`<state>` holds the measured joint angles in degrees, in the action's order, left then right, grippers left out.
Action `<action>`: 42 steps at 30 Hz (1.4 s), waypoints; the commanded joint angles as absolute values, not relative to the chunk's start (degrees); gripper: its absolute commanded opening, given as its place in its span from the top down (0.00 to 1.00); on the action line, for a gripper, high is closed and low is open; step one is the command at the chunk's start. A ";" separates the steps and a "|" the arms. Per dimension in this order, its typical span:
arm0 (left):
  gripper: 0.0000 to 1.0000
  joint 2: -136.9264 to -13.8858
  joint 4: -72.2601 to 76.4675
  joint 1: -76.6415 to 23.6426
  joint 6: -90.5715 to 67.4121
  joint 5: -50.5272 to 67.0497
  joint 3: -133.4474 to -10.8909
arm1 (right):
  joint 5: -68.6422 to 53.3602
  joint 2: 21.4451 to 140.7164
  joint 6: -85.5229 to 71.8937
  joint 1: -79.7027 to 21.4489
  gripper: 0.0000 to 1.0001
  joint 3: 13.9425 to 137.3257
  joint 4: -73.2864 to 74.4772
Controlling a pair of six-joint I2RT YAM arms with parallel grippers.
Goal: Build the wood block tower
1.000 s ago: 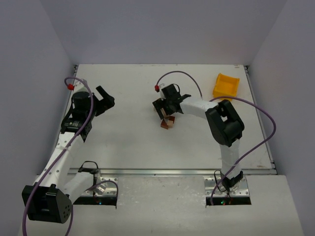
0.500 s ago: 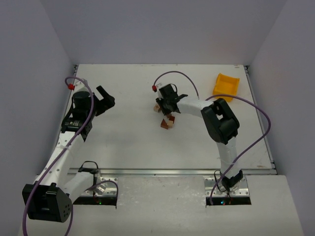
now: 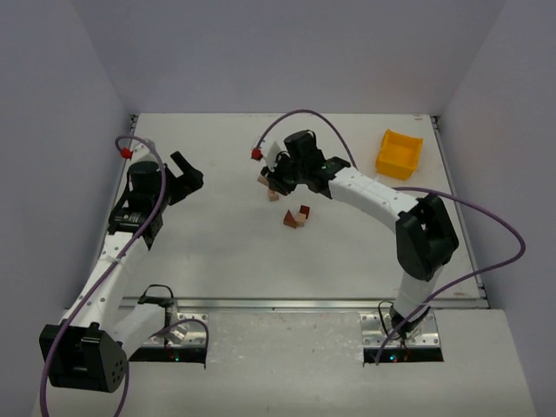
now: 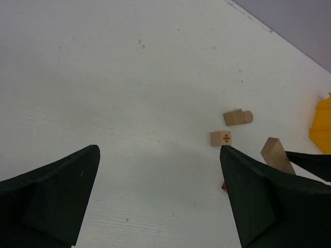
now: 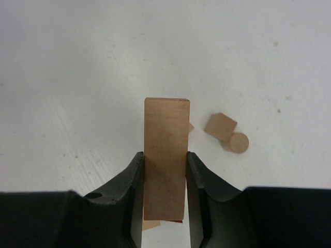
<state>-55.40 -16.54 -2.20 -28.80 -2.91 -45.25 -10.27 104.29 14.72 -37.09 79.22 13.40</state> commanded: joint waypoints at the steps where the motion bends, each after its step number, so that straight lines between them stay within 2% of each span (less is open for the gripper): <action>1: 0.00 -54.51 -14.68 -1.67 -28.92 -1.54 -45.94 | -16.59 108.34 24.59 -41.48 0.96 84.13 17.27; 7: 0.00 -52.56 -16.36 -1.67 -29.27 -4.67 -46.30 | -20.86 119.60 26.80 -44.29 0.96 97.73 23.71; 12: 0.00 -51.85 -16.35 -1.67 -29.70 -5.00 -45.71 | -22.64 123.71 29.22 -45.69 0.95 100.07 26.34; 36: 0.00 -53.53 -16.44 -1.67 -30.23 -6.42 -45.62 | -19.86 131.30 29.83 -46.22 0.90 97.04 22.62; 39: 0.00 -53.53 -16.44 -1.67 -30.23 -6.42 -45.62 | -20.65 130.96 29.27 -46.14 0.81 95.98 21.37; 42: 0.00 -53.37 -16.59 -1.67 -30.23 -6.57 -45.70 | -20.44 130.39 28.94 -46.23 0.77 95.95 20.92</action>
<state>-53.84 -17.95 -2.20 -29.89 -5.99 -45.25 -20.19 131.24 28.91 -45.81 96.72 23.08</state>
